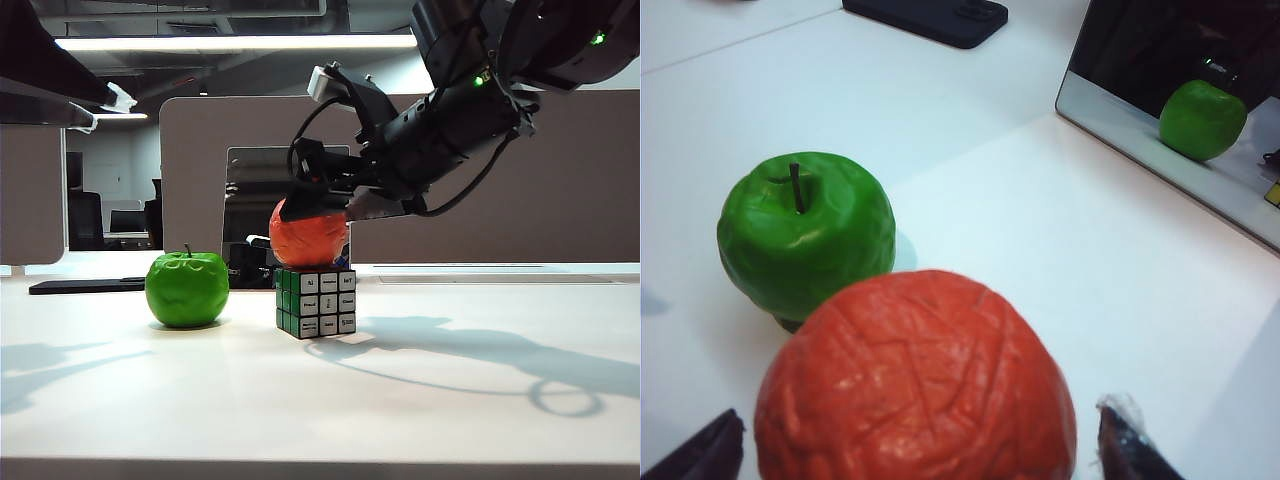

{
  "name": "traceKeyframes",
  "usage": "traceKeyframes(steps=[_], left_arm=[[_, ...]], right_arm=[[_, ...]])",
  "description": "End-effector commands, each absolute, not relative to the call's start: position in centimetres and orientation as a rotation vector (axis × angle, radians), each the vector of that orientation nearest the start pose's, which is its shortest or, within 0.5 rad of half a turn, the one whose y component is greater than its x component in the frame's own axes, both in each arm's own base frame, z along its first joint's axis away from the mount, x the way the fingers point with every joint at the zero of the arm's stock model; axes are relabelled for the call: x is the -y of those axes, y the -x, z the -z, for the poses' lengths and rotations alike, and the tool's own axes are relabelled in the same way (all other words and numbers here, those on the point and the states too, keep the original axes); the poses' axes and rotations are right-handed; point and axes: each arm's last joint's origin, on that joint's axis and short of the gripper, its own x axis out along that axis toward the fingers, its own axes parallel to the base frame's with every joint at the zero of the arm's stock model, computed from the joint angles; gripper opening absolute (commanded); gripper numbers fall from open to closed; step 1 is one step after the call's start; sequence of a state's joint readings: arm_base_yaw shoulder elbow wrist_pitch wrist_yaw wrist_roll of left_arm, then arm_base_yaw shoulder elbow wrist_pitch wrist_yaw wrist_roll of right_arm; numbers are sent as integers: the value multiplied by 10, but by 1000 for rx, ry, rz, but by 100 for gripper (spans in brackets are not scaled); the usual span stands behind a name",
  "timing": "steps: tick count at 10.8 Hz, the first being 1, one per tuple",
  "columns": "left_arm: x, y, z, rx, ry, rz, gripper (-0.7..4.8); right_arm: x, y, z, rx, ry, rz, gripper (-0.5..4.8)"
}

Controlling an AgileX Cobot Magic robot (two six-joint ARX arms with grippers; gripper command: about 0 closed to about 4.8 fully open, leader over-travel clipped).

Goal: Move all the fruits on the tabletop near the face of the Rubik's cube that has the color most similar to each fruit.

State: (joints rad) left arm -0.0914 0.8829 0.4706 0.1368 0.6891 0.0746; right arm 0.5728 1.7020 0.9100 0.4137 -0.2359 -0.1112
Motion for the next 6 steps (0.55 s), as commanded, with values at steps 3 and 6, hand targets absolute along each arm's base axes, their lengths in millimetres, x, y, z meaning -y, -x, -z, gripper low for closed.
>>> traceKeyframes(steps=[3,6], left_arm=[[36,-185,-241,-231,10,789,247],[34,-187,-241,-234,-1,717,246]], right_arm=[[-196,-291,-227,-239,144,-824,479],[-175,-273,-282,-85,136,-568,268]])
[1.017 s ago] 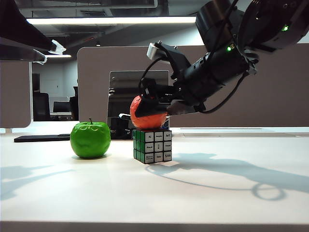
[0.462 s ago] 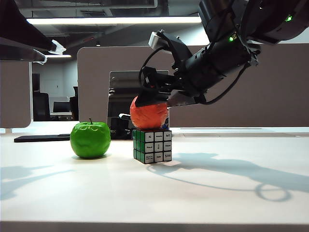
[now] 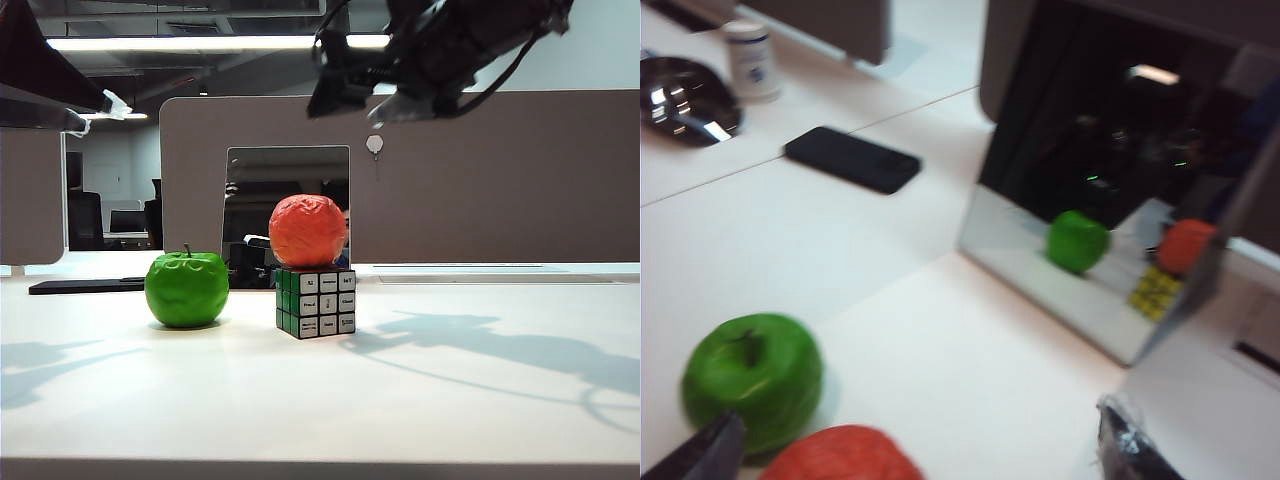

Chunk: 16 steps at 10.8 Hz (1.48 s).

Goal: Move all the fruits on the tabletop near the face of the Rubik's cube that has the color most similar to each fruit.

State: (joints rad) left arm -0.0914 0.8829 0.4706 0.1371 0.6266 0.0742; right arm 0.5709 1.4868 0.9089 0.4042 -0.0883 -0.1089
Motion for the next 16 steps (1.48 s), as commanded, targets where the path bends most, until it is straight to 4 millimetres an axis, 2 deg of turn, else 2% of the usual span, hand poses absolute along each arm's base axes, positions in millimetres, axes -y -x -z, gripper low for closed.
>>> traceKeyframes(steps=[1,2,4,5,7,9,10,11,12,14,15,16], left_arm=[[34,-187,-241,-234,0,718,244],[34,-187,-241,-234,0,718,241],[34,-187,-241,-234,0,718,241],[34,-187,-241,-234,0,718,241],[34,-187,-241,-234,-1,717,241],[33,-187,-241,-236,-5,688,241],[33,-188,-241,-237,-9,663,241],[31,-189,-241,-241,-20,588,237],[31,-189,-241,-241,-21,581,237],[30,-191,-239,-238,-80,528,237],[30,-192,-238,-242,-93,529,237],[32,-204,-224,-293,-95,562,251]], right_arm=[[-171,-269,-289,-68,133,-523,89],[-166,-265,-297,-59,133,-460,28],[-152,-251,-307,-110,209,-324,-1],[-150,-247,-309,-125,226,-319,-1],[-133,-223,-323,-179,256,-288,-1],[-118,-207,-335,-119,226,-269,-1],[-102,-192,-339,-79,199,-238,-1],[-76,-167,-332,-33,176,-182,-1],[-71,-161,-329,-26,173,-174,-1],[-51,-125,-310,-6,165,-164,-1],[-49,-120,-309,-10,166,-160,-1],[-39,-100,-307,-11,167,-153,-1]])
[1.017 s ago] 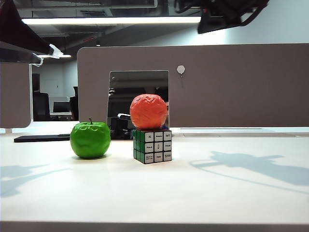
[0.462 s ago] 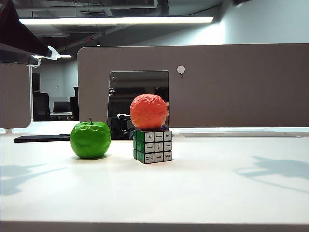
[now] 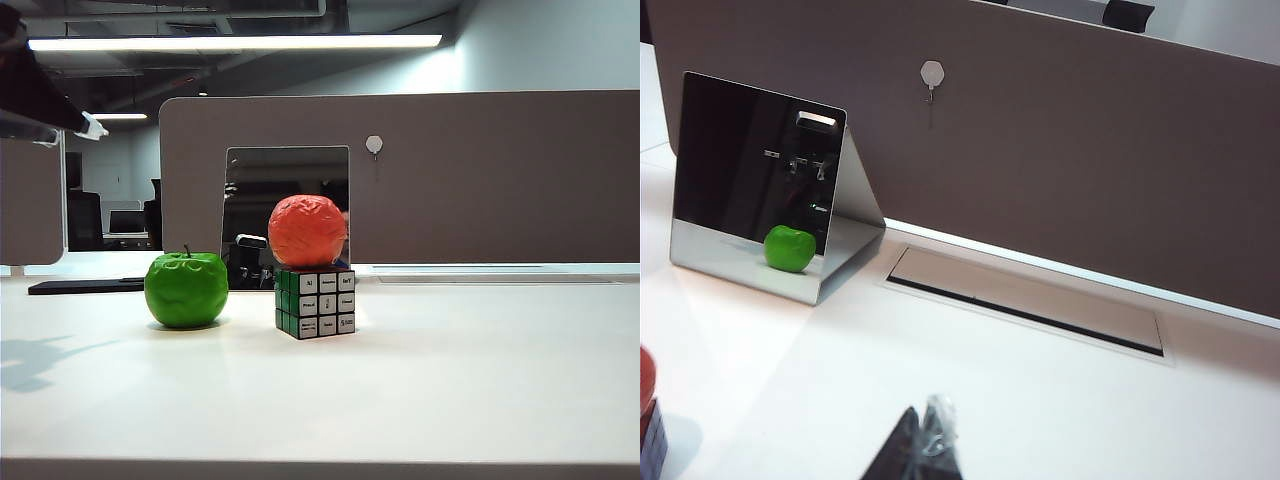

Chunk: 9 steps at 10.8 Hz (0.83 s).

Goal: Move all the fruits on the tabletop near the face of the Rubik's cube that has the color most similar to each fruit.

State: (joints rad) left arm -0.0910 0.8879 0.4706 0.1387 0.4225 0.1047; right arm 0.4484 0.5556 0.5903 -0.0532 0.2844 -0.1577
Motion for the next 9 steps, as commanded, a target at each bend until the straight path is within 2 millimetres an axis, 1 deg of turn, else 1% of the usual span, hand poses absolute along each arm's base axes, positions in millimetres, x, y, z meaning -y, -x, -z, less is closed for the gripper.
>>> traceKeyframes(steps=[1,2,3,5,6,7,9], left_arm=[[33,-214,-214,-320,-83,594,349],[34,-219,-209,-325,-78,606,444],[35,-226,-205,-308,-80,602,460],[35,-230,-208,-250,-92,602,463],[35,-231,-209,-234,-94,605,463],[36,-233,-209,-222,-96,610,479],[37,-243,-204,-195,-68,601,479]], right_arm=[[-33,-88,-307,19,155,-149,-1],[-31,-84,-304,29,151,-147,-1],[-26,-73,-296,30,150,-147,-1],[-20,-63,-290,21,153,-128,-1],[-19,-61,-290,22,152,-124,-1],[-15,-52,-289,40,145,-121,-1],[-14,-50,-286,20,153,-124,-1]])
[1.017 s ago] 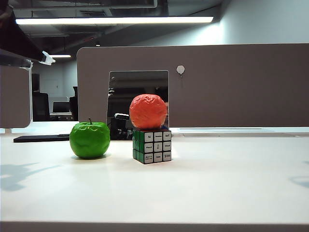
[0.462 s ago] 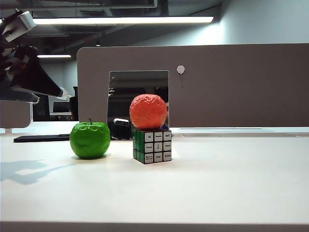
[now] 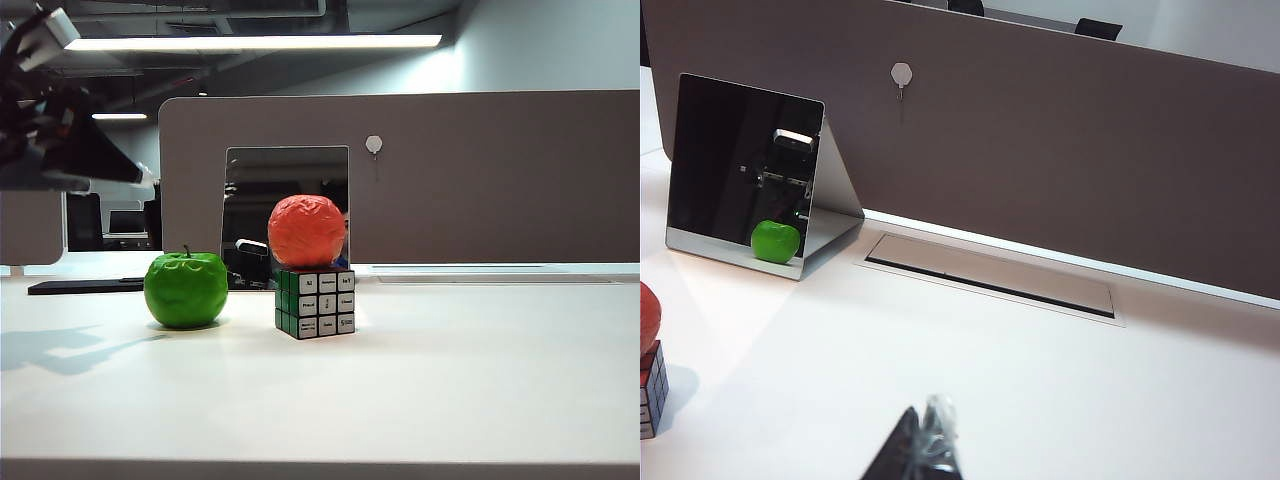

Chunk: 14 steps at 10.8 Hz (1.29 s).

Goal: Move all the fruits on the tabletop near the face of the Rubik's cube that has the color most similar to each fruit.

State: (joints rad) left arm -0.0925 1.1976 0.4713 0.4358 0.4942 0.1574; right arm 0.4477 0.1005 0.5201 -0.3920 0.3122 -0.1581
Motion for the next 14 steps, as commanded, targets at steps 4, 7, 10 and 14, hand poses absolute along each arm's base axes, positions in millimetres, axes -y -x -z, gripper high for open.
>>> traceKeyframes(steps=[4,7,10,14], left_arm=[[47,-257,-192,-178,-5,644,479],[63,-278,-199,-167,-12,682,479],[68,-300,-193,-218,-8,664,479],[78,-303,-173,-296,-10,675,479]], right_arm=[[-14,-50,-285,9,155,-130,-1],[-14,-50,-285,8,149,-135,-1],[-14,-50,-284,-4,137,-136,-1],[-14,-50,-282,-22,144,-134,-1]])
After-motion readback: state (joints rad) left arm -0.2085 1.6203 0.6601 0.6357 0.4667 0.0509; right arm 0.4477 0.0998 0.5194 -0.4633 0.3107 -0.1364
